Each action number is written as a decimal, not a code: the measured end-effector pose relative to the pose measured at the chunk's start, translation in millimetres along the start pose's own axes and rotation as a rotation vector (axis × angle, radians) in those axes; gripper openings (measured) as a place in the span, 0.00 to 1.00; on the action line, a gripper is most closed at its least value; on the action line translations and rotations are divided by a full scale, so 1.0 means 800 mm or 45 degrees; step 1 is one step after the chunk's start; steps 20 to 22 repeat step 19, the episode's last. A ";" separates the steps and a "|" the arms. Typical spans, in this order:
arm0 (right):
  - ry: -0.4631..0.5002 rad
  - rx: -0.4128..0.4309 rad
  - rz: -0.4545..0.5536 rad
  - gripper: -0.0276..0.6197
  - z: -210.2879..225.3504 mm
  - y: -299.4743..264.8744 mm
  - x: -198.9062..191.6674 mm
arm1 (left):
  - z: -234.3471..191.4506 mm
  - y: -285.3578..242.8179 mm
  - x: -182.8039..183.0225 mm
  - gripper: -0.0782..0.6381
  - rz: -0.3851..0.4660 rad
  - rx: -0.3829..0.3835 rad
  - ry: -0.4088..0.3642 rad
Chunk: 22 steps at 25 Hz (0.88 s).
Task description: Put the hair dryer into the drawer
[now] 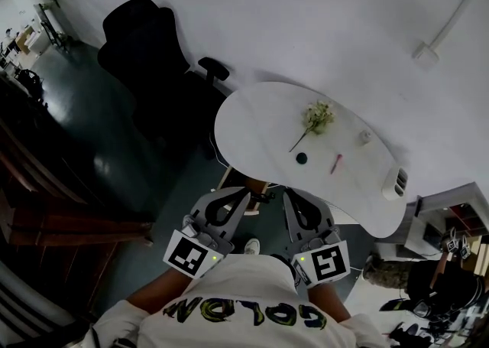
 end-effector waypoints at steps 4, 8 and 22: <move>0.003 0.008 -0.013 0.06 -0.003 -0.001 0.000 | -0.003 0.000 0.005 0.13 0.015 -0.005 -0.007; 0.015 0.010 -0.012 0.06 -0.002 -0.002 0.002 | -0.001 -0.002 0.006 0.13 0.014 -0.020 -0.007; 0.057 0.002 -0.025 0.06 -0.005 -0.004 0.007 | 0.000 -0.001 0.005 0.13 0.001 -0.038 -0.004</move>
Point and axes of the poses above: the fingertips, and each gripper's own axes: y backward along the fingers, z to its right, x out of its top, the point moved 7 cm from there along y, backward along the fingers, and after that the axes turned 15 degrees about x, right-handed, at the moved point
